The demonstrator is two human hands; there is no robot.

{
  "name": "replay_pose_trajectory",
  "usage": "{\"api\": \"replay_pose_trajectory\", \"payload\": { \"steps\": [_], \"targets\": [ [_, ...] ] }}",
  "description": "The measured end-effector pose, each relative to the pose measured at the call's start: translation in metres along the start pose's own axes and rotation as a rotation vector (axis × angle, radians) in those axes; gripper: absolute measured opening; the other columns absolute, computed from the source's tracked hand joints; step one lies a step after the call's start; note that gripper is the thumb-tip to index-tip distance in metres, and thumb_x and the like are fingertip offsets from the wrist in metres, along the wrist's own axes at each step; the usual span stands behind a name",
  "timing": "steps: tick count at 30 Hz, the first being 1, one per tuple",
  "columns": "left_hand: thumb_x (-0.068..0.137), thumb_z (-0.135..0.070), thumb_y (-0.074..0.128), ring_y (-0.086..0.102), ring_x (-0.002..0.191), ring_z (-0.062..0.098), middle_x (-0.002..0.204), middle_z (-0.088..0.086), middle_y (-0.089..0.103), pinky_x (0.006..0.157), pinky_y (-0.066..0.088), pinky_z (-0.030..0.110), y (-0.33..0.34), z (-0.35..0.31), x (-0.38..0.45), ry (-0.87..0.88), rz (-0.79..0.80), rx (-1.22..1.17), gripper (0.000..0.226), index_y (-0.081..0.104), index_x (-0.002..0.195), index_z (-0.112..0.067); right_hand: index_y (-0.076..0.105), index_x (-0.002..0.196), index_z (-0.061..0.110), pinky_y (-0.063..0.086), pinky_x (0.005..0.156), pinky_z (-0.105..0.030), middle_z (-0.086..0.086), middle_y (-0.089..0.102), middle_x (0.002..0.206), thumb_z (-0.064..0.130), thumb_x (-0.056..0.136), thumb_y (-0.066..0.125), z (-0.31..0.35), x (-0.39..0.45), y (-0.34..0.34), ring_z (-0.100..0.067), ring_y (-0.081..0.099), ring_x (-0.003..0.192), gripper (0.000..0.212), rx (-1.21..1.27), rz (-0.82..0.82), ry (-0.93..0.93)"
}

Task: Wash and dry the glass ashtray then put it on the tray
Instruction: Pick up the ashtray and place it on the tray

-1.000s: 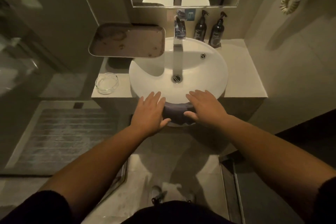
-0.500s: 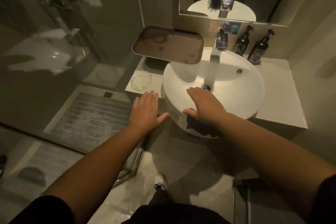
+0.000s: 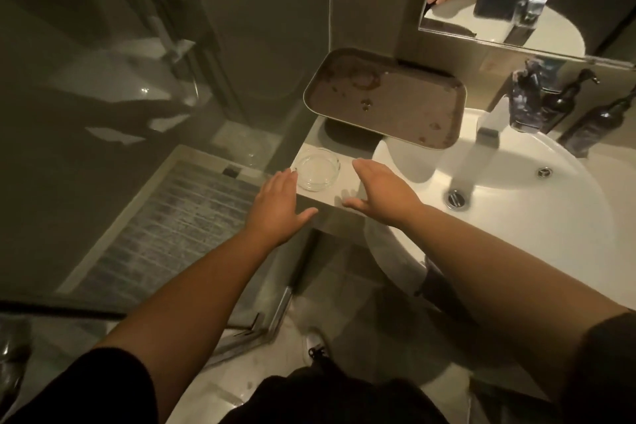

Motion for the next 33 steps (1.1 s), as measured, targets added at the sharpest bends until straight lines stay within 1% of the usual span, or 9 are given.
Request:
{"api": "replay_pose_trajectory", "payload": {
  "steps": [5, 11, 15, 19, 23, 27, 30, 33],
  "targets": [
    [0.08, -0.056, 0.065, 0.026, 0.142, 0.027, 0.154, 0.009, 0.031, 0.114, 0.026, 0.043, 0.011, 0.012, 0.035, 0.006, 0.031, -0.026, 0.09, 0.025, 0.147, -0.012, 0.04, 0.142, 0.022, 0.039, 0.105, -0.043, -0.003, 0.049, 0.145, 0.047, 0.079, 0.074, 0.006, 0.038, 0.016, -0.026, 0.049, 0.128, 0.076, 0.055, 0.062, -0.01],
    [0.077, -0.051, 0.071, 0.025, 0.142, 0.026, 0.154, 0.008, 0.03, 0.111, 0.028, 0.041, 0.03, 0.022, 0.066, -0.036, 0.077, -0.054, 0.092, 0.025, 0.147, -0.014, 0.041, 0.139, 0.019, 0.042, 0.104, -0.043, -0.005, 0.051, 0.141, 0.039, 0.078, 0.078, 0.001, 0.085, 0.038, -0.026, 0.052, 0.124, 0.074, -0.014, 0.172, 0.063],
    [0.078, -0.045, 0.073, 0.023, 0.142, 0.026, 0.156, 0.009, 0.027, 0.112, 0.027, 0.041, 0.042, 0.026, 0.079, -0.073, 0.153, -0.121, 0.093, 0.022, 0.149, -0.013, 0.032, 0.146, 0.013, 0.041, 0.105, -0.042, -0.009, 0.045, 0.146, 0.038, 0.075, 0.081, -0.002, 0.108, 0.05, -0.03, 0.047, 0.129, 0.09, -0.093, 0.296, 0.087],
    [0.078, -0.044, 0.074, 0.025, 0.142, 0.026, 0.156, 0.008, 0.025, 0.111, 0.028, 0.04, 0.049, 0.027, 0.09, -0.083, 0.187, -0.142, 0.095, 0.02, 0.149, -0.012, 0.022, 0.15, 0.009, 0.043, 0.103, -0.041, -0.011, 0.041, 0.148, 0.035, 0.074, 0.082, -0.004, 0.119, 0.058, -0.032, 0.048, 0.128, 0.1, -0.156, 0.397, 0.088],
    [0.076, -0.042, 0.076, 0.03, 0.138, 0.026, 0.155, 0.006, 0.028, 0.106, 0.034, 0.042, 0.055, 0.031, 0.097, -0.107, 0.219, -0.177, 0.095, 0.021, 0.148, -0.014, 0.014, 0.152, 0.007, 0.046, 0.102, -0.041, -0.013, 0.037, 0.15, 0.029, 0.076, 0.08, -0.004, 0.123, 0.063, -0.033, 0.05, 0.126, 0.103, -0.161, 0.498, 0.092],
    [0.075, -0.039, 0.077, 0.035, 0.135, 0.026, 0.152, 0.004, 0.033, 0.103, 0.038, 0.042, 0.06, 0.033, 0.099, -0.12, 0.227, -0.224, 0.092, 0.023, 0.147, -0.017, 0.008, 0.153, 0.005, 0.042, 0.105, -0.04, -0.014, 0.03, 0.155, 0.024, 0.079, 0.078, -0.003, 0.125, 0.063, -0.033, 0.045, 0.131, 0.104, -0.18, 0.505, 0.067],
    [0.073, -0.037, 0.079, 0.043, 0.128, 0.026, 0.147, 0.004, 0.039, 0.098, 0.043, 0.041, 0.061, 0.034, 0.101, -0.14, 0.217, -0.275, 0.091, 0.028, 0.146, -0.02, 0.013, 0.152, 0.004, 0.044, 0.101, -0.037, -0.015, 0.037, 0.149, 0.024, 0.077, 0.079, -0.004, 0.128, 0.062, -0.032, 0.049, 0.126, 0.101, -0.164, 0.475, 0.057],
    [0.071, -0.034, 0.08, 0.048, 0.123, 0.025, 0.144, 0.004, 0.042, 0.094, 0.045, 0.038, 0.057, 0.035, 0.1, -0.144, 0.19, -0.338, 0.089, 0.031, 0.144, -0.022, 0.027, 0.146, 0.006, 0.047, 0.092, -0.034, -0.014, 0.046, 0.138, 0.023, 0.074, 0.081, -0.004, 0.13, 0.061, -0.031, 0.056, 0.116, 0.091, -0.114, 0.45, 0.039]
  ]
}}
Point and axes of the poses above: each hand's wrist, its own x-axis towards the middle knuckle, its own y-axis out of the palm, z = x × y, the point moved 6 cm from there along x, towards the middle knuckle
